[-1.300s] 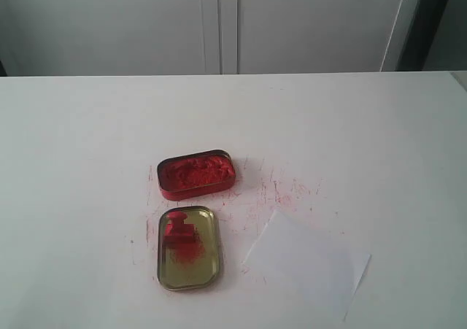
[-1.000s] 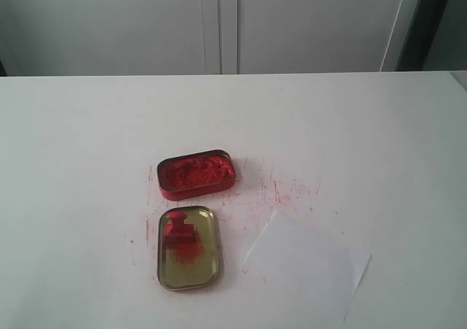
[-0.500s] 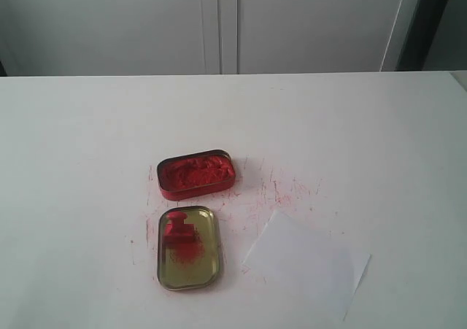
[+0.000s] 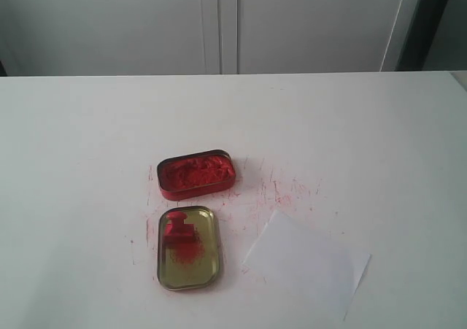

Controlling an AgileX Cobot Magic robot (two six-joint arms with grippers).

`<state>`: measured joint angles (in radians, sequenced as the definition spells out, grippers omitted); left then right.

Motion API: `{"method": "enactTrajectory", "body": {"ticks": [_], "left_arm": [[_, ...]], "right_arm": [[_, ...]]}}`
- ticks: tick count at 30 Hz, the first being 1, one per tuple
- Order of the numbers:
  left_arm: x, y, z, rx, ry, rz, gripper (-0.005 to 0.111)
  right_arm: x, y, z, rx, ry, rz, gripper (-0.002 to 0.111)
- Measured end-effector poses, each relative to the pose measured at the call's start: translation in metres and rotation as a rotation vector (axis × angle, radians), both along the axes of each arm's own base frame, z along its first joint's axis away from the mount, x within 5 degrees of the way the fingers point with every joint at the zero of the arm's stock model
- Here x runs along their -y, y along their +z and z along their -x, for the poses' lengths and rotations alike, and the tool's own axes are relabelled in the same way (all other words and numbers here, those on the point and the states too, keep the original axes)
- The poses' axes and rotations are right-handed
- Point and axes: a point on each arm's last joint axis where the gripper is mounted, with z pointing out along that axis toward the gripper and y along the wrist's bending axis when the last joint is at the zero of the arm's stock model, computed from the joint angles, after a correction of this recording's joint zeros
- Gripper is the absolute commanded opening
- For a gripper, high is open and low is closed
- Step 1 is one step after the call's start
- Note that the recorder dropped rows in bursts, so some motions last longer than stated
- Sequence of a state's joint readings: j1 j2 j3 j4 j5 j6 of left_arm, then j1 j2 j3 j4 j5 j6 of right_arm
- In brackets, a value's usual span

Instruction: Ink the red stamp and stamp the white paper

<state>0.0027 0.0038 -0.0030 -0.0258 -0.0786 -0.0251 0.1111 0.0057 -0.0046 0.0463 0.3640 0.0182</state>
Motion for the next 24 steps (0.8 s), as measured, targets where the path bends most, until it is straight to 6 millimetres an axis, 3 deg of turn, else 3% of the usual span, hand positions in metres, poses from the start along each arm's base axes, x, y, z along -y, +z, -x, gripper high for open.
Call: {"method": "enactTrajectory", "body": {"ticks": [24], "left_arm": [[-0.001, 0.011, 0.000, 0.123, 0.012, -0.003, 0.000]], "right_arm": [[0.000, 0.000, 0.000, 0.000, 0.000, 0.000, 0.000]]}}
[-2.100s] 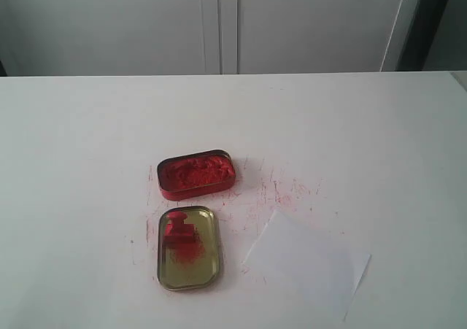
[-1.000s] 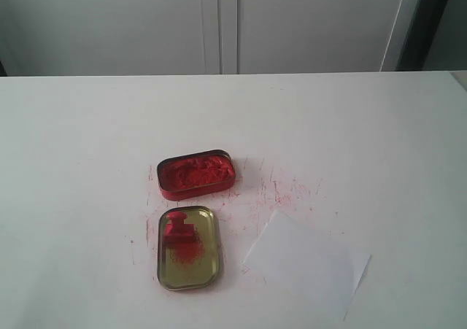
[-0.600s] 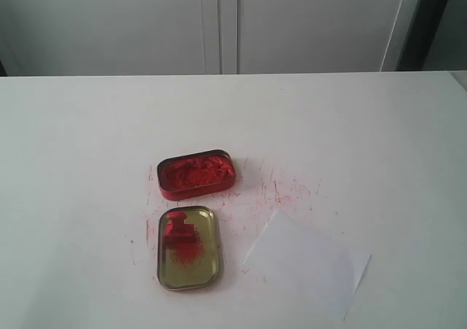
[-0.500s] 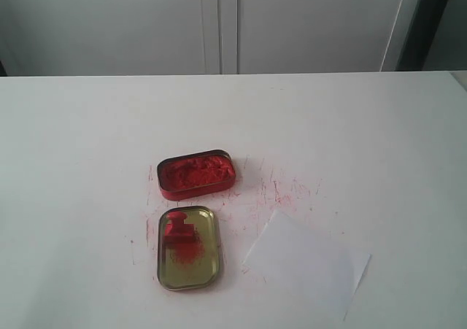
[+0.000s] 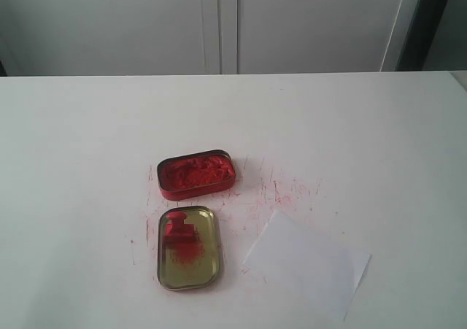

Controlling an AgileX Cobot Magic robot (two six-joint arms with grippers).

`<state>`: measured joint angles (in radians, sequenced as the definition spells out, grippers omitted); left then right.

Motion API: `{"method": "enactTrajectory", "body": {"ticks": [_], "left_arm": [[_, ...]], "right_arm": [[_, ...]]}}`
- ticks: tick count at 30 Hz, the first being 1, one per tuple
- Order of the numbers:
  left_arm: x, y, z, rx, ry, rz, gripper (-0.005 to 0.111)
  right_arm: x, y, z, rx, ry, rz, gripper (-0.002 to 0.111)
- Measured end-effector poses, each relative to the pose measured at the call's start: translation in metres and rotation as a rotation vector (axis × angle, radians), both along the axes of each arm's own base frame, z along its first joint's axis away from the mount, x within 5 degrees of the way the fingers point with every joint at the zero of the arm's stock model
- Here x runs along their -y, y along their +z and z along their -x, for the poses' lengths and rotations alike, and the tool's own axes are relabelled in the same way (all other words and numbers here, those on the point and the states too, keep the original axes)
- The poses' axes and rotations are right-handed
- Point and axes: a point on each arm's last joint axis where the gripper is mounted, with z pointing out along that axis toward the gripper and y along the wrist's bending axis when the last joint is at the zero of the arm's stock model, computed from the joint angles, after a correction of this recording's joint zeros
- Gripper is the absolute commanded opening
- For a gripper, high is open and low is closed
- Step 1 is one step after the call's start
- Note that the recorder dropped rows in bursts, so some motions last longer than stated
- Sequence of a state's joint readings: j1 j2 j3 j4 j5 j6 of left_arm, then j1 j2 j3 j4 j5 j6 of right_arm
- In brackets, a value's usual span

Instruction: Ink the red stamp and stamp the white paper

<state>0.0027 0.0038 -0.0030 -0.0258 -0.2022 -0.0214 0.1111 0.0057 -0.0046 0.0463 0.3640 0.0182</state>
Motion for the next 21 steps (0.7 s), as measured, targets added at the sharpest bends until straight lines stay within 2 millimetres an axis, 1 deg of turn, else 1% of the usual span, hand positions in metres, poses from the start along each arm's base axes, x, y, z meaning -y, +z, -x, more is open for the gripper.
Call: {"method": "enactTrajectory", "body": {"ticks": [4, 6, 8, 13, 21], "left_arm": [[0.000, -0.002, 0.000, -0.027, -0.003, 0.000, 0.000], [0.001, -0.005, 0.000, -0.069, -0.007, 0.000, 0.000], [0.001, -0.004, 0.001, -0.100, -0.012, -0.001, 0.000], [0.001, 0.009, 0.001, -0.140, -0.016, -0.015, 0.000], [0.000, 0.028, -0.012, -0.281, -0.007, -0.097, 0.000]], "right_arm": [[0.000, 0.000, 0.000, 0.000, 0.000, 0.000, 0.000], [0.000, 0.000, 0.000, 0.000, 0.000, 0.000, 0.000], [0.000, 0.000, 0.000, 0.000, 0.000, 0.000, 0.000], [0.000, 0.000, 0.000, 0.000, 0.000, 0.000, 0.000], [0.000, 0.000, 0.000, 0.000, 0.000, 0.000, 0.000]]}}
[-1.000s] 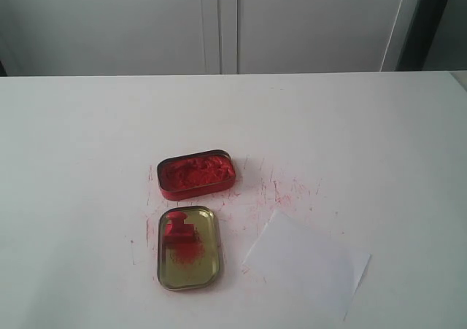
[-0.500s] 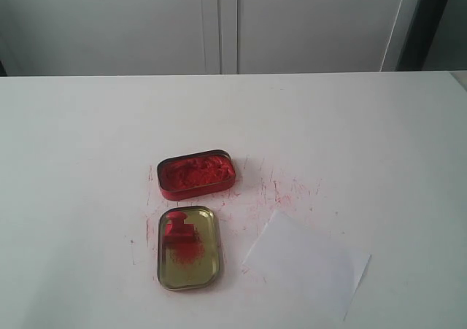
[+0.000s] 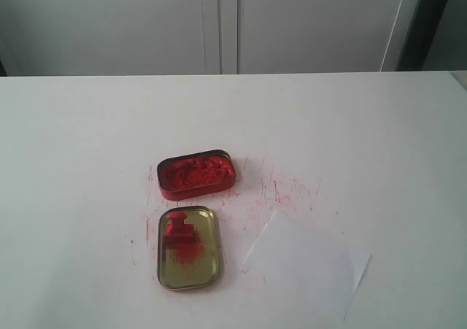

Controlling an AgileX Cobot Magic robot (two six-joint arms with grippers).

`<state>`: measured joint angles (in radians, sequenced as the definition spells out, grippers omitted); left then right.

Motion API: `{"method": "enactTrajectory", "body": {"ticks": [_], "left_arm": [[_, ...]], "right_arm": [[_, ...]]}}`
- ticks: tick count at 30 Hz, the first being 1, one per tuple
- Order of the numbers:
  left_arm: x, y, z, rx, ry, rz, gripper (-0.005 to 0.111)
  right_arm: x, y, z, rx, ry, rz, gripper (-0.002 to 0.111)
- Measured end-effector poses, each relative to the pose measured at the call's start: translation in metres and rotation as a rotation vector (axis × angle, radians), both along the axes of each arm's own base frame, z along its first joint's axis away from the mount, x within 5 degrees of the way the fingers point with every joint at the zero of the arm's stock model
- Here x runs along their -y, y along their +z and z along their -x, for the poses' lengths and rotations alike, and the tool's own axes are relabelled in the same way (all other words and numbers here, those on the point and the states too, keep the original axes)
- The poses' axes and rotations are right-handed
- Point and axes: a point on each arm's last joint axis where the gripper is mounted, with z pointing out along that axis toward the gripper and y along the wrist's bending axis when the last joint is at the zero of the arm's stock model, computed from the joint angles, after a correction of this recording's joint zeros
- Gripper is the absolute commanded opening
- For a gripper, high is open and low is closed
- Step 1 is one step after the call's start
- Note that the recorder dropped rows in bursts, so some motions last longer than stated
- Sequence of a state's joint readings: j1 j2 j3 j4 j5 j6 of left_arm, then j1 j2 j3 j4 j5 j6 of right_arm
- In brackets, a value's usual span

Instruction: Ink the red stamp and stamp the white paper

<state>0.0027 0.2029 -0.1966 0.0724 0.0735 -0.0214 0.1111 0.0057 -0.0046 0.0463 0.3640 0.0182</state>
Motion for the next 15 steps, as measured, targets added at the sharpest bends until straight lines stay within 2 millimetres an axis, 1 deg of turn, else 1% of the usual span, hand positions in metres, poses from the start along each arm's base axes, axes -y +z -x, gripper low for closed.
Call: {"method": "enactTrajectory", "body": {"ticks": [3, 9, 11, 15], "left_arm": [[0.000, 0.010, -0.007, -0.028, -0.002, -0.015, 0.000], [0.000, 0.023, -0.021, -0.126, -0.005, -0.027, 0.000], [0.000, 0.030, -0.029, -0.182, -0.007, -0.029, 0.000], [0.001, 0.039, -0.051, -0.396, -0.012, -0.007, 0.000]], "right_arm": [[0.000, 0.000, 0.000, 0.000, 0.000, 0.000, 0.000], [0.000, 0.000, 0.000, 0.000, 0.000, 0.000, 0.000], [0.000, 0.000, 0.000, 0.000, 0.000, 0.000, 0.000], [0.000, 0.000, 0.000, 0.000, 0.000, 0.000, 0.000]]}}
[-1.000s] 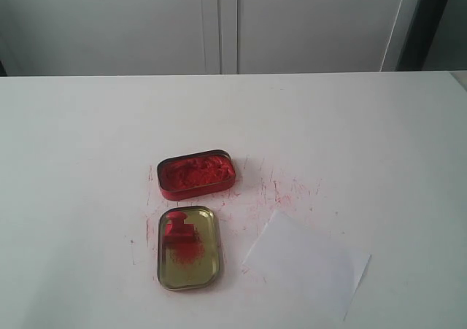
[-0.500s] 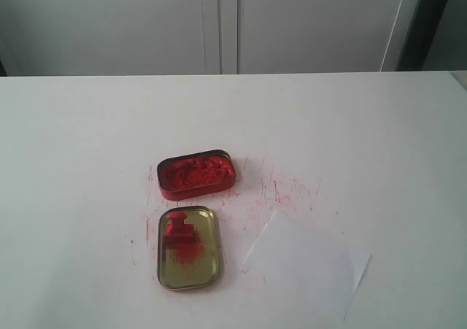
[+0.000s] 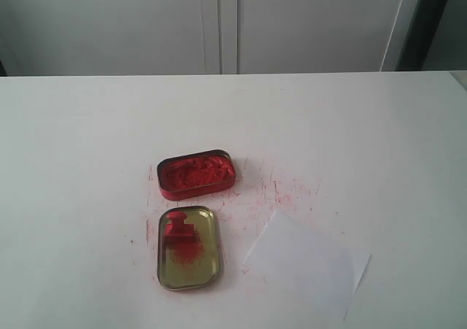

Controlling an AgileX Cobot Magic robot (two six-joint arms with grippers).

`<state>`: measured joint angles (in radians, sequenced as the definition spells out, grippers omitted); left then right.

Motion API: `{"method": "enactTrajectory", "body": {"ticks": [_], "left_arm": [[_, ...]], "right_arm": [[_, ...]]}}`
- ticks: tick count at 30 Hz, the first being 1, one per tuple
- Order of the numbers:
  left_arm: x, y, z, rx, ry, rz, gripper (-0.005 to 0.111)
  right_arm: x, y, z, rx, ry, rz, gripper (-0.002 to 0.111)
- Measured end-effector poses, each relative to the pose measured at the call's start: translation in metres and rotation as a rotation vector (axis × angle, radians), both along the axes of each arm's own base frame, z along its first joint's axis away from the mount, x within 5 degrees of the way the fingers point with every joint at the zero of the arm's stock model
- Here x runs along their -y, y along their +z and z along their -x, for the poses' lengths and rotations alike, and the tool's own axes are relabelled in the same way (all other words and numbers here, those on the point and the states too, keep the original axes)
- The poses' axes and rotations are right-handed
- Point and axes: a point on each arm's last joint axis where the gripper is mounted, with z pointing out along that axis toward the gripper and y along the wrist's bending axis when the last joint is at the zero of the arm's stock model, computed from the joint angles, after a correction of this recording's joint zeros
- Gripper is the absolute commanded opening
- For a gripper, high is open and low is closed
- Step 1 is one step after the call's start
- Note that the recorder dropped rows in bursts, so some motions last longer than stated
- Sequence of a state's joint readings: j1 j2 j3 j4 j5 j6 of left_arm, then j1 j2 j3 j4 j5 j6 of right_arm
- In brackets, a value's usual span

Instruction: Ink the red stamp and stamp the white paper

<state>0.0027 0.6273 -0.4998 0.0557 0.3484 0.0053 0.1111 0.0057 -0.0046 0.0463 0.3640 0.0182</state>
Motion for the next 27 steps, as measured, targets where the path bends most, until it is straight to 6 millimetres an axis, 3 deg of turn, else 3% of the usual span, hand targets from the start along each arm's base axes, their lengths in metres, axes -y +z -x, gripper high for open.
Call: {"method": "enactTrajectory", "body": {"ticks": [7, 13, 27], "left_arm": [[0.008, 0.015, -0.051, -0.334, -0.103, 0.025, 0.000], [0.028, 0.014, -0.089, -0.457, -0.281, 0.116, 0.000], [0.084, 0.007, -0.135, -0.556, -0.573, 0.021, 0.000]], "right_arm": [[0.000, 0.000, 0.000, 0.000, 0.000, 0.000, 0.000], [0.000, 0.000, 0.000, 0.000, 0.000, 0.000, 0.000], [0.000, 0.000, 0.000, 0.000, 0.000, 0.000, 0.000]]}}
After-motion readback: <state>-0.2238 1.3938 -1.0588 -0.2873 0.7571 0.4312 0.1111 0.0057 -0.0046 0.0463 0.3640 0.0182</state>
